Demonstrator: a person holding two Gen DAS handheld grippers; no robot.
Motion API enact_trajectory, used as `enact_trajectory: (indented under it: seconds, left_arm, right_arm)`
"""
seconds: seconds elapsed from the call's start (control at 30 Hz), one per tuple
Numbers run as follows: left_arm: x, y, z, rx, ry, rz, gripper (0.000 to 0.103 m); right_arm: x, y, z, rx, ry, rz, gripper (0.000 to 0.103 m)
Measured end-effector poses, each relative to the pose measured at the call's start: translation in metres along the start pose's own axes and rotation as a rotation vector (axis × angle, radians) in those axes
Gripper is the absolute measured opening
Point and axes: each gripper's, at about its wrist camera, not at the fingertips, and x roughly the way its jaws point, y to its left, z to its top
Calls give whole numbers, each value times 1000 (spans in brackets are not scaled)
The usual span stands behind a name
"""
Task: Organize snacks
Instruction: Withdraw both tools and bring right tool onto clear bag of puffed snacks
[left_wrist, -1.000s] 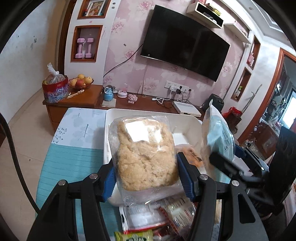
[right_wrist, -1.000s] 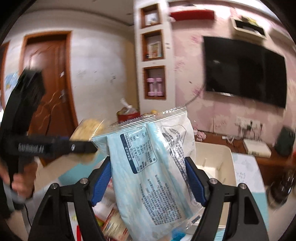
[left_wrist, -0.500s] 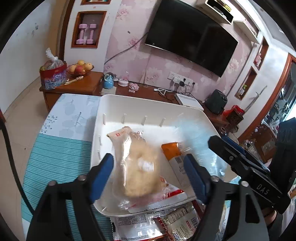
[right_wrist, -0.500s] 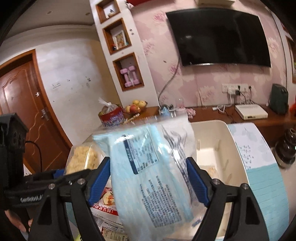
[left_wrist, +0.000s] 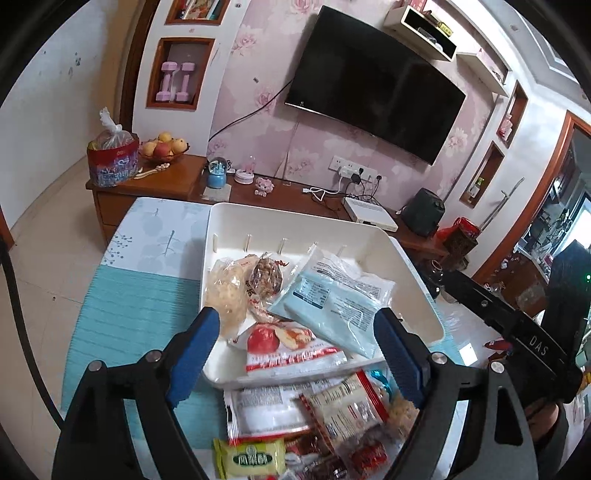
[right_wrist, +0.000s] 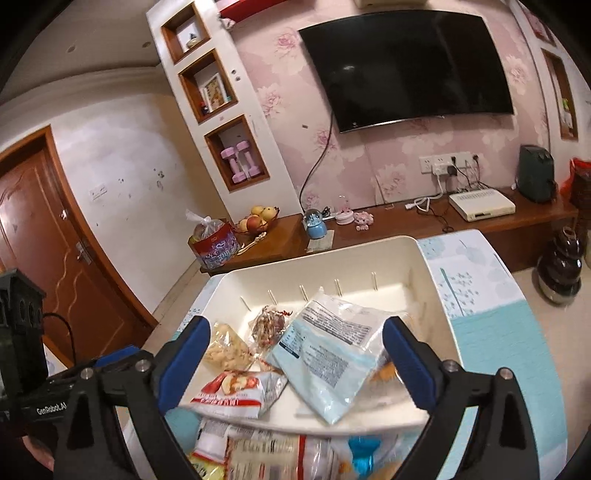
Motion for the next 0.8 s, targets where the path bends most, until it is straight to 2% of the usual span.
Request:
enact_trajectory:
  seconds: [0.3,0.53,0.8]
  left_arm:
    - [-47,-6,-25,-33,10,-23,85]
    - [-73,-11,-50,-53,24,-7,85]
    - [-78,-25,-83,8,96,11,85]
  right_arm:
    - [-51,-10,-11,115,9,-54,95]
    - [-76,-22,-24,242,46,-80,95]
    - [-83,-39,-44,423,142,-91,95]
